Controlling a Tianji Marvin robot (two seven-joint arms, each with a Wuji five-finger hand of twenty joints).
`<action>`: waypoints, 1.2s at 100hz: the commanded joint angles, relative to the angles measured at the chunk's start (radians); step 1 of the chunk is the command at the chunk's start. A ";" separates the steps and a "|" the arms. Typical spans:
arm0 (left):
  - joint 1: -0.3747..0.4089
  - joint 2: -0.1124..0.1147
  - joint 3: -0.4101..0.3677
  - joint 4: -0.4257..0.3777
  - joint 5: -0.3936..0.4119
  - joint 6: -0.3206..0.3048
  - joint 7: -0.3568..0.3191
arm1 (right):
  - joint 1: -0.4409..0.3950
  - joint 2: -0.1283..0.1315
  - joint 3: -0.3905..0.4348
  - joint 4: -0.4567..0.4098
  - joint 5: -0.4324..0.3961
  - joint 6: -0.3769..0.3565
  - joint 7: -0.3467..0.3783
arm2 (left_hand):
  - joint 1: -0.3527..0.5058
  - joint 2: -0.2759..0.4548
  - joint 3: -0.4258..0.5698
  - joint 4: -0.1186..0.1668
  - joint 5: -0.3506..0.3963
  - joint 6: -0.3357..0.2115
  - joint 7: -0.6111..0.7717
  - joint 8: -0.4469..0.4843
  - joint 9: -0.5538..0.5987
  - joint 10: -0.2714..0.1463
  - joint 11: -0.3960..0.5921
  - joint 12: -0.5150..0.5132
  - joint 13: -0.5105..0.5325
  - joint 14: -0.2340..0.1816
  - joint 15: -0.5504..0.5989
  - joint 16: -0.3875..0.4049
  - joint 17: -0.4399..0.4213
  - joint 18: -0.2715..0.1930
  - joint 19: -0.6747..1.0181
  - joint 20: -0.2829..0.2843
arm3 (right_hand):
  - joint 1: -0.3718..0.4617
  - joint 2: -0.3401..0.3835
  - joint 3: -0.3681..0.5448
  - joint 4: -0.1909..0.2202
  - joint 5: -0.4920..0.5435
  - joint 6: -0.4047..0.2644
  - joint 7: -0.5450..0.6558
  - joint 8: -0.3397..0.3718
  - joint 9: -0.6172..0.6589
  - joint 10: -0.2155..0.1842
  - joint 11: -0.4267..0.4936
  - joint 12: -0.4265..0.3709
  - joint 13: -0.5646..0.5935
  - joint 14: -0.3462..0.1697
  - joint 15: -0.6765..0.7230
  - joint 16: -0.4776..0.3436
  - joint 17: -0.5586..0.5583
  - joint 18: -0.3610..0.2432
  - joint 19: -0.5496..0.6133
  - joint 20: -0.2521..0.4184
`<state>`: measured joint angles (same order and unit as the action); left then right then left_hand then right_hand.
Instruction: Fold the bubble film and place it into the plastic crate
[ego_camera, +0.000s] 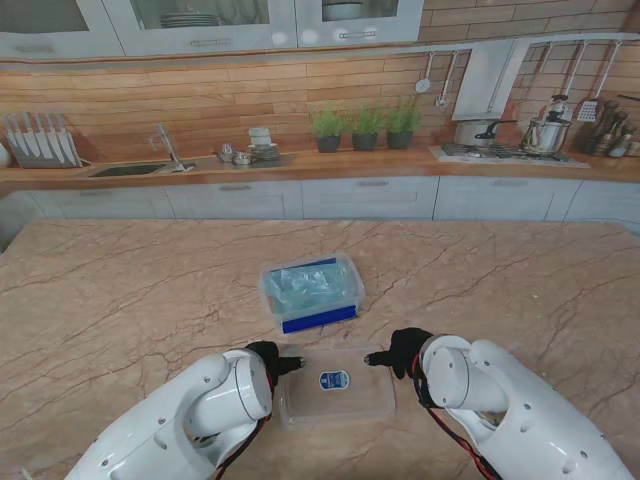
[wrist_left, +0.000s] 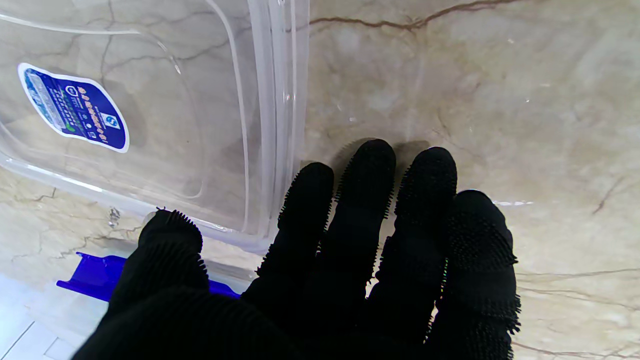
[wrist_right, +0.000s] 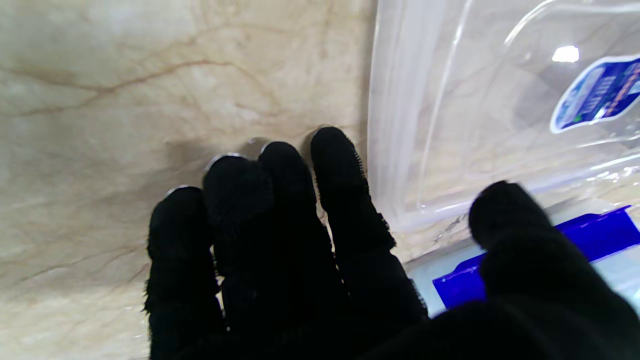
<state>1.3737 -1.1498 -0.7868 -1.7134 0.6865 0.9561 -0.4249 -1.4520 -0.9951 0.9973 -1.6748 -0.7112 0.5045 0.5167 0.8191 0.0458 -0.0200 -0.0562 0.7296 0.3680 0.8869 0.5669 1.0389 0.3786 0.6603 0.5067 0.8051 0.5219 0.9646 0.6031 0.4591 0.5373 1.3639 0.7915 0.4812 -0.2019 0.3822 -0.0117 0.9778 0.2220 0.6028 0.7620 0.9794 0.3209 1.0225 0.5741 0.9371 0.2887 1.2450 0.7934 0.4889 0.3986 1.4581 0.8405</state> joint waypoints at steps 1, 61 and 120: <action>0.009 -0.010 0.003 0.009 0.008 0.057 -0.019 | 0.005 -0.003 -0.018 0.009 0.005 0.006 0.012 | 0.004 0.008 -0.007 0.022 -0.022 0.019 -0.021 -0.016 0.010 0.035 -0.013 -0.027 0.020 0.060 0.023 -0.014 0.016 0.035 0.055 0.019 | -0.025 0.042 -0.002 0.031 -0.028 0.016 -0.090 -0.036 -0.021 0.163 0.037 0.021 0.067 0.068 0.043 -0.009 0.043 -0.085 0.181 0.034; 0.036 -0.039 -0.067 0.024 -0.056 0.057 -0.032 | 0.113 -0.021 -0.129 0.083 0.168 0.051 -0.043 | 0.002 0.010 -0.007 0.022 -0.024 0.025 -0.116 -0.078 -0.031 0.049 -0.047 -0.055 -0.029 0.078 0.001 -0.046 -0.020 0.029 0.031 0.011 | -0.024 0.034 0.000 0.029 -0.164 0.021 -0.241 -0.090 -0.140 0.162 0.003 0.014 -0.037 0.059 0.010 -0.006 -0.039 -0.116 0.145 0.021; 0.056 -0.052 -0.096 0.023 0.022 0.058 -0.082 | 0.086 -0.014 -0.092 0.062 0.106 0.065 -0.033 | 0.004 0.009 -0.007 0.022 -0.021 0.030 -0.163 -0.123 -0.031 0.052 -0.058 -0.066 -0.028 0.078 -0.003 -0.058 -0.012 0.034 0.033 0.014 | -0.030 0.033 0.009 0.032 -0.164 -0.009 -0.191 -0.048 -0.110 0.156 0.012 0.011 -0.009 0.064 0.021 0.000 -0.019 -0.111 0.157 0.028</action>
<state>1.4217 -1.1983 -0.8912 -1.7068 0.7247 0.9568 -0.4848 -1.3570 -1.0174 0.9158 -1.6192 -0.6119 0.5666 0.4536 0.8190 0.0458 -0.0200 -0.0561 0.7444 0.4451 0.8854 0.5591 1.0441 0.4190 0.6706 0.4849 0.7911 0.5373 0.9643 0.5548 0.4421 0.5470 1.3645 0.7919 0.4731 -0.1920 0.3817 -0.0117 0.8296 0.2294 0.5684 0.8057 0.8456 0.3812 1.0248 0.5744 0.8963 0.2956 1.2500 0.7825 0.4550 0.3988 1.4629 0.8407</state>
